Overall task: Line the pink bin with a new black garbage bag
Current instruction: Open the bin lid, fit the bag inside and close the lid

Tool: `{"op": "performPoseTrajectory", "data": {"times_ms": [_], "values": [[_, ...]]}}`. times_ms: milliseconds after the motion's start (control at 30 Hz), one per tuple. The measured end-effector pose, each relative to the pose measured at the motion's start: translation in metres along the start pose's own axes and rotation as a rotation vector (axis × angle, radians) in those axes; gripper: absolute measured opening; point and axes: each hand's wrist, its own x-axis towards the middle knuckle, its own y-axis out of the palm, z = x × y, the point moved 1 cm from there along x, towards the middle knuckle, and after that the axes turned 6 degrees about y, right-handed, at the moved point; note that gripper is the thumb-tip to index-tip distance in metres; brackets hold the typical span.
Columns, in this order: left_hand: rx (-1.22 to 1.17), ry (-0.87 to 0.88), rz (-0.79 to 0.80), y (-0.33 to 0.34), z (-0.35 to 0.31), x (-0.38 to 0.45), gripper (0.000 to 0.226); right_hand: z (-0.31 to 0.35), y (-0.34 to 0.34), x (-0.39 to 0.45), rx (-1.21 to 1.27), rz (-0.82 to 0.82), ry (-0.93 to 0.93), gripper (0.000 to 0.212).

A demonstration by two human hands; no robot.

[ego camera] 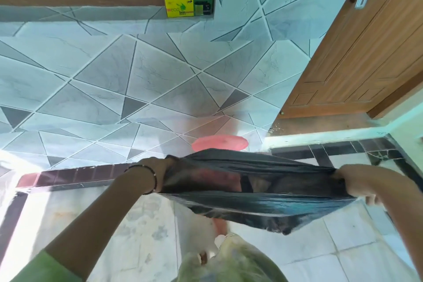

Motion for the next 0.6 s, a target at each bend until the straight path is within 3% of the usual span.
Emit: {"op": "performPoseTrajectory", "data": {"times_ms": [133, 267, 367, 533, 600], "values": [[-0.202, -0.126, 0.010, 0.013, -0.015, 0.029, 0.049, 0.039, 0.019, 0.059, 0.135, -0.107, -0.067, 0.021], [-0.170, -0.002, 0.034, 0.024, -0.029, 0.057, 0.092, 0.102, 0.037, 0.092, 0.080, -0.248, -0.282, 0.030], [-0.213, 0.042, -0.014, 0.025, -0.042, 0.073, 0.098, 0.141, 0.041, 0.102, 0.129, -0.286, -0.389, 0.031], [-0.408, -0.035, -0.193, 0.033, -0.047, 0.092, 0.098, 0.170, 0.063, 0.130, 0.457, -0.547, -0.439, 0.042], [-0.469, -0.040, -0.237, 0.043, -0.048, 0.099, 0.099, 0.173, 0.074, 0.138, 0.489, -0.497, -0.412, 0.044]]}}
